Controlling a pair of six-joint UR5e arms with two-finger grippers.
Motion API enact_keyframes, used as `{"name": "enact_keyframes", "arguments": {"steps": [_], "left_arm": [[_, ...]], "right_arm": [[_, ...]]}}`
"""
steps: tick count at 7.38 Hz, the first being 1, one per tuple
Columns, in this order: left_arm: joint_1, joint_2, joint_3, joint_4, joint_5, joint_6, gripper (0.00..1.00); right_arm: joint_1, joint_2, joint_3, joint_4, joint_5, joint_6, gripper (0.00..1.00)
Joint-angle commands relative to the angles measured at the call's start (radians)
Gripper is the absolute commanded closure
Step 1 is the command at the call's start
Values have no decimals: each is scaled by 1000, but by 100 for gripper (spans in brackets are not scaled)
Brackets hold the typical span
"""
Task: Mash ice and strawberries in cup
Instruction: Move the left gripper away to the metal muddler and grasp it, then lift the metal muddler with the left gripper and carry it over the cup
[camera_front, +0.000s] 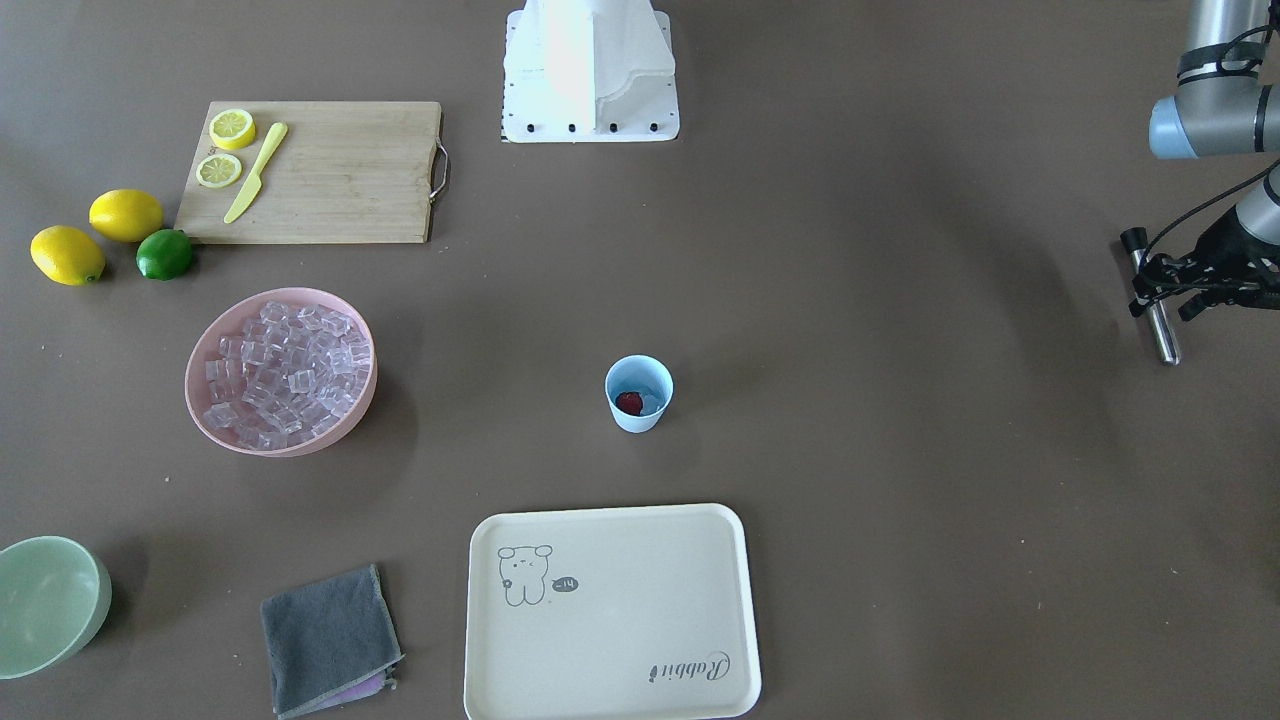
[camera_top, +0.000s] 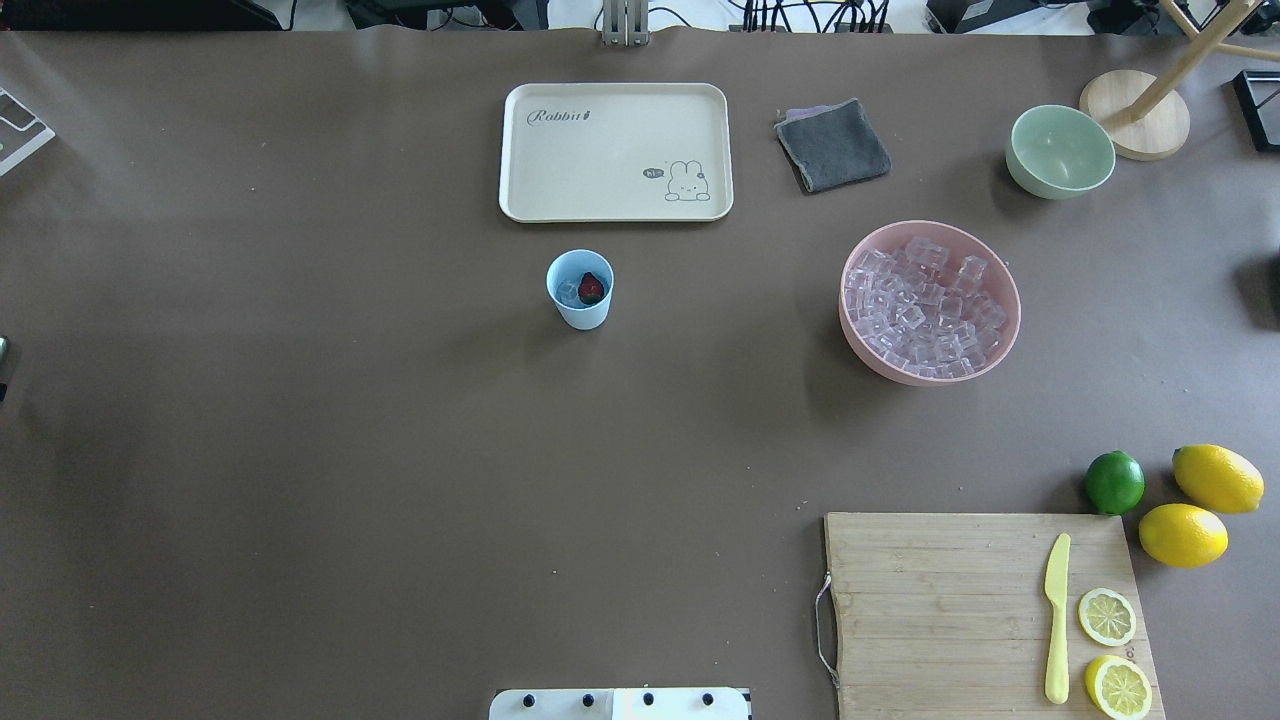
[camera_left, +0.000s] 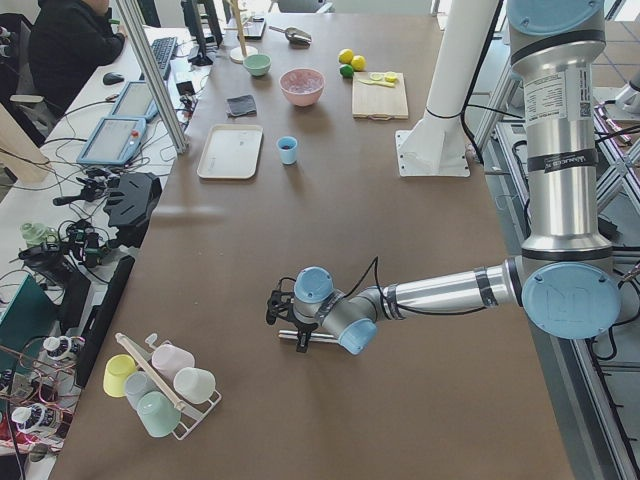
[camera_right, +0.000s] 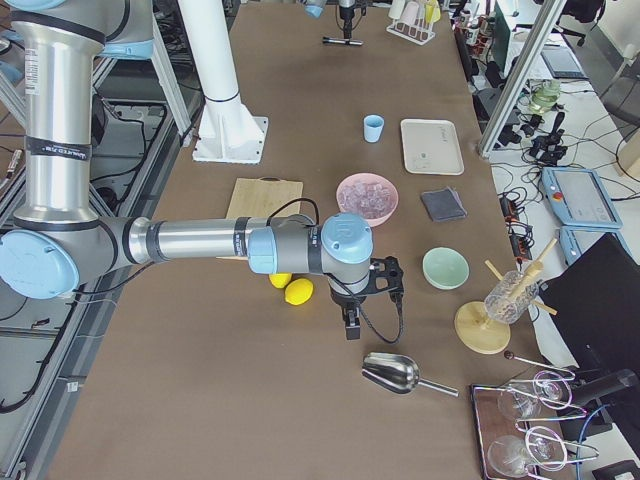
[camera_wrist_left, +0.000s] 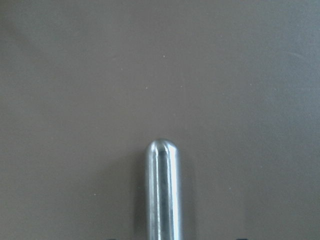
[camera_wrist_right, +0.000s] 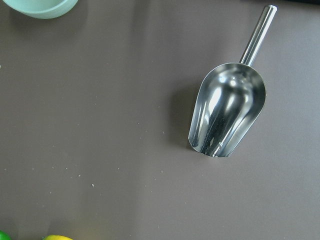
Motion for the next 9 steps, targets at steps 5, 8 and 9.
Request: {"name": "enact_keyframes", "arguments": {"steps": [5, 8, 9], "left_arm": [[7, -13, 17, -57, 26, 18, 75], [4, -139, -115, -54, 48, -6, 75], [2, -202, -144, -59, 159, -102, 75]], "right_arm": [[12, -11, 1, 0, 5, -2, 1], [14, -18, 19, 0, 6, -2, 1], [14, -19, 27, 0, 9, -2, 1]]}}
